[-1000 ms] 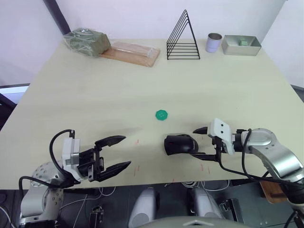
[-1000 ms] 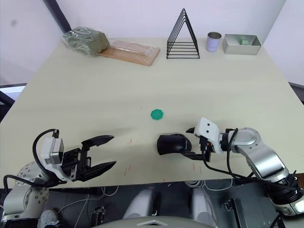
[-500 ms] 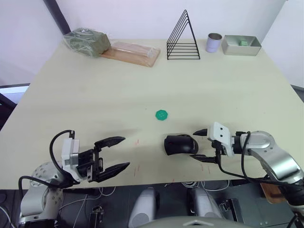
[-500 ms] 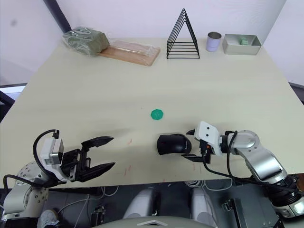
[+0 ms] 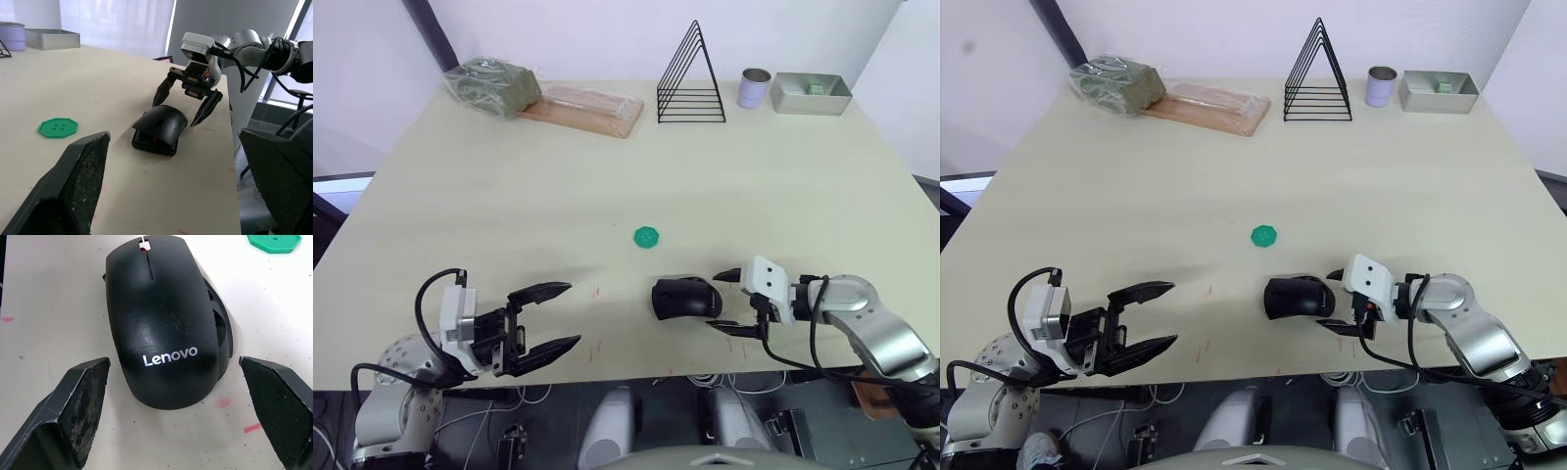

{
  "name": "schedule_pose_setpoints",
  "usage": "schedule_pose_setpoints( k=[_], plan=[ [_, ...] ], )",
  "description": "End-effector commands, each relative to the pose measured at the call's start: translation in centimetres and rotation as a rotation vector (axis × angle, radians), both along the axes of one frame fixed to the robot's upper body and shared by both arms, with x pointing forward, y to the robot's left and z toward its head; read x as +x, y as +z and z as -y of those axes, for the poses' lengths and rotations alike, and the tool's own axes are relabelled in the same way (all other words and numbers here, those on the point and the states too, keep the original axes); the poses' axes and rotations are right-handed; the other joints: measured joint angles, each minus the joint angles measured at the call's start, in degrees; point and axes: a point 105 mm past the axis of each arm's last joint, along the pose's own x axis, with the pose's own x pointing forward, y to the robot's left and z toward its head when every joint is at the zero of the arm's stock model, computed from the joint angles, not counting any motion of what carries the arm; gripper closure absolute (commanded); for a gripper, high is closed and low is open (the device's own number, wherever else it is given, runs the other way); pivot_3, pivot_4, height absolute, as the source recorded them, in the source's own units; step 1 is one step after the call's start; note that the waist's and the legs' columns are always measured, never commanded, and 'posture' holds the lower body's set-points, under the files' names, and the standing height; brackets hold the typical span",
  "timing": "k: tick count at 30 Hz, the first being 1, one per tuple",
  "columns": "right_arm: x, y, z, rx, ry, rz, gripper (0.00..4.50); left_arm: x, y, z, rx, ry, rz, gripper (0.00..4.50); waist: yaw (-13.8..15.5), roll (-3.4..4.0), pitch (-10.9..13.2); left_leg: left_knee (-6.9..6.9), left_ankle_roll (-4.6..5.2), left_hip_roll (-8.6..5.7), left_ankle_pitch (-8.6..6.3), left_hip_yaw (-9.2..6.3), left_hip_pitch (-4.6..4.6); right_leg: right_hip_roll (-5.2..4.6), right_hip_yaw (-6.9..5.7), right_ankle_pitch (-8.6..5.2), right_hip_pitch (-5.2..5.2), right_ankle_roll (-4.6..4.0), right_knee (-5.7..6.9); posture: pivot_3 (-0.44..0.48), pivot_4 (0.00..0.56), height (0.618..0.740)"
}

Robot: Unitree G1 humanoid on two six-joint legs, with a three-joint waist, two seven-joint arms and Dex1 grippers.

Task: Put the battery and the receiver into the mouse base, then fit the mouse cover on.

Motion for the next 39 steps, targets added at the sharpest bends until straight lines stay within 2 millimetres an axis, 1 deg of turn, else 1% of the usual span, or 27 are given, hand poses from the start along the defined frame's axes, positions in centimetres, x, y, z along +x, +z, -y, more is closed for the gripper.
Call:
schedule_pose_setpoints(
  k=[1,15,24,27,28,30,31,32,34,39],
  plan=[
    [-0.01,0.50,-0.34,0.018,0.013,0.027,0.05,-0.03,0.46,0.05,0.018,-0.005,0.033,0.00,0.0,0.01,0.0,0.00,0.00,0.00,0.00,0.00,0.00,0.00,0.00,0.00,0.00,0.00,0.00,0.000,0.150,0.740],
    [-0.07,0.67,-0.87,0.028,0.032,0.023,0.05,-0.10,0.38,0.13,0.020,-0.005,0.034,0.00,0.0,0.00,0.0,0.00,0.00,0.00,0.00,0.00,0.01,0.00,0.00,0.00,0.00,0.00,0.01,0.000,0.150,0.740],
    [-0.12,0.60,-0.87,0.025,0.036,0.022,0.05,-0.17,0.10,0.05,0.025,-0.003,0.033,0.00,0.0,0.00,0.0,0.00,0.00,-0.01,0.00,0.01,0.01,0.00,0.00,0.00,0.00,0.00,0.02,0.000,0.150,0.740],
    [-0.10,0.60,-0.85,0.025,0.035,0.023,0.83,-0.13,0.06,0.03,0.026,-0.003,0.033,0.00,0.0,0.00,0.0,0.00,0.00,-0.01,0.00,0.01,0.01,0.00,0.00,0.00,0.00,0.00,0.02,0.000,0.150,0.740],
    [-0.11,0.60,-0.86,0.024,0.035,0.023,1.17,-0.11,0.05,0.02,0.027,-0.002,0.034,0.00,0.0,0.00,0.0,0.00,0.00,-0.01,0.00,0.01,0.01,0.00,0.00,0.00,0.00,0.00,0.02,0.000,0.150,0.740],
    [-0.05,0.63,-0.86,0.024,0.034,0.025,1.17,0.00,0.06,0.06,0.029,-0.002,0.036,0.00,0.0,0.00,0.0,0.00,0.00,-0.01,0.00,0.01,0.02,0.00,0.00,0.00,0.01,0.00,0.02,0.000,0.150,0.740],
    [-0.02,0.64,-0.85,0.024,0.032,0.026,1.48,0.03,0.07,0.08,0.030,-0.002,0.037,0.00,0.0,0.00,0.0,0.00,0.00,-0.01,0.00,0.01,0.02,0.00,0.00,0.00,0.01,0.00,0.02,0.000,0.150,0.740],
    [-0.01,0.65,-0.85,0.024,0.032,0.026,1.60,0.05,0.09,0.09,0.030,-0.002,0.037,0.00,0.0,0.00,0.0,0.00,0.00,-0.01,0.00,0.01,0.02,0.01,0.00,0.00,0.01,0.00,0.02,0.000,0.150,0.740],
    [-0.01,0.67,-0.88,0.024,0.032,0.028,2.17,0.07,0.11,0.08,0.030,-0.002,0.037,0.00,0.0,-0.02,0.0,0.00,0.00,-0.01,0.00,0.01,0.02,0.01,0.00,0.00,0.01,0.00,0.02,0.000,0.150,0.740],
    [0.03,0.78,-0.92,0.023,0.033,0.035,2.17,0.18,0.27,0.18,0.031,-0.003,0.039,0.00,0.0,-0.02,0.0,0.00,0.00,-0.01,0.00,0.01,0.03,0.01,0.00,0.00,0.01,0.00,0.04,0.000,0.150,0.740]
  ],
)
